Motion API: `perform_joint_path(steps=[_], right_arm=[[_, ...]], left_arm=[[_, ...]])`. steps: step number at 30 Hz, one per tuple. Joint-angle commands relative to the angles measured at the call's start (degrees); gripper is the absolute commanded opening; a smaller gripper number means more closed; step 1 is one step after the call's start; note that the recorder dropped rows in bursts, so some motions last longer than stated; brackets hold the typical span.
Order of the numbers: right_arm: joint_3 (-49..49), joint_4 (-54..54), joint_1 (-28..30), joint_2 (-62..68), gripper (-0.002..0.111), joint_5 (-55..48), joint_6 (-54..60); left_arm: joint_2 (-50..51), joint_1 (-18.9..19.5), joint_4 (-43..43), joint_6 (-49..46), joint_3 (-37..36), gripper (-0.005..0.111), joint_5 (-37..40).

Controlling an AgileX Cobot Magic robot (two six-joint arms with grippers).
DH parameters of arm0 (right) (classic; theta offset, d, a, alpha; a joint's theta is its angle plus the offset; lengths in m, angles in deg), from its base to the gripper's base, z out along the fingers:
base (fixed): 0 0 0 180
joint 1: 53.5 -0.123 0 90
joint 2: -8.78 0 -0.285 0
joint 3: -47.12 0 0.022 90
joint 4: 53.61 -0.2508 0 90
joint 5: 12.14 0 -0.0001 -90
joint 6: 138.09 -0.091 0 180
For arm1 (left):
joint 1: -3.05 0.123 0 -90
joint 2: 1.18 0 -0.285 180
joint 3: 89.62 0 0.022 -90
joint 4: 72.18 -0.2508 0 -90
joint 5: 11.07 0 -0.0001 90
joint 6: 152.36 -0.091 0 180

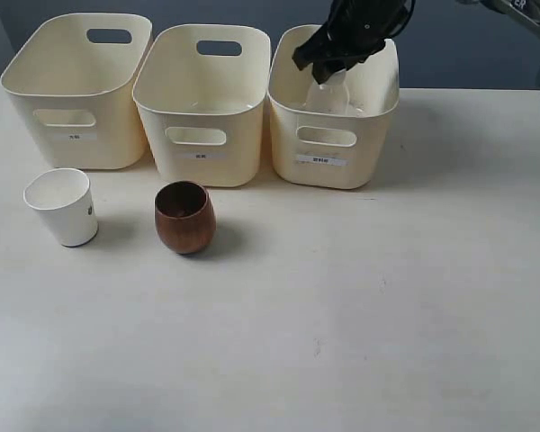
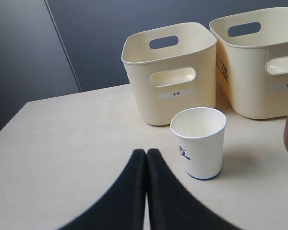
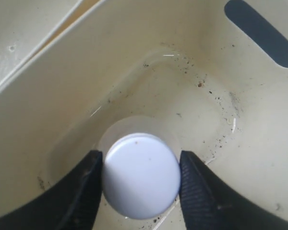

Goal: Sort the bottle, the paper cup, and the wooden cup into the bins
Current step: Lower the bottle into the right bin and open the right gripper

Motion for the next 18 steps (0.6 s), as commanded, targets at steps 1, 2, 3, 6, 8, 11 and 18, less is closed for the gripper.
perform_joint_path(steps=[1, 2, 3, 6, 8, 11, 18], right_arm=[[0.01, 0.1, 0.33, 1.31, 0.004, -0.89, 0.38], [0.01, 0.1, 0.33, 1.31, 0.009, -0.89, 0.38], [0.01, -0.03, 0.33, 1.31, 0.014, -0.89, 0.38], [0.01, -0.03, 0.33, 1.31, 0.029, -0.89, 0.38], [0.01, -0.03, 0.33, 1.31, 0.036, -0.89, 0.38], [0.01, -0.03, 0.33, 1.31, 0.041, -0.89, 0.15], [0.01, -1.69, 0.33, 1.05, 0.055, -0.3, 0.05]], left_arm=[[0.27, -0.23, 0.24, 0.07, 0.28, 0.0, -0.31], [0.27, -0.23, 0.24, 0.07, 0.28, 0.0, -0.31], [0.27, -0.23, 0.24, 0.07, 0.28, 0.0, -0.31], [0.27, -0.23, 0.24, 0.07, 0.28, 0.0, -0.31], [0.27, -0.23, 0.24, 0.07, 0.28, 0.0, -0.31], [0.27, -0.23, 0.24, 0.07, 0.28, 0.0, -0.31], [0.27, -0.23, 0.24, 0.07, 0.28, 0.0, -0.31]])
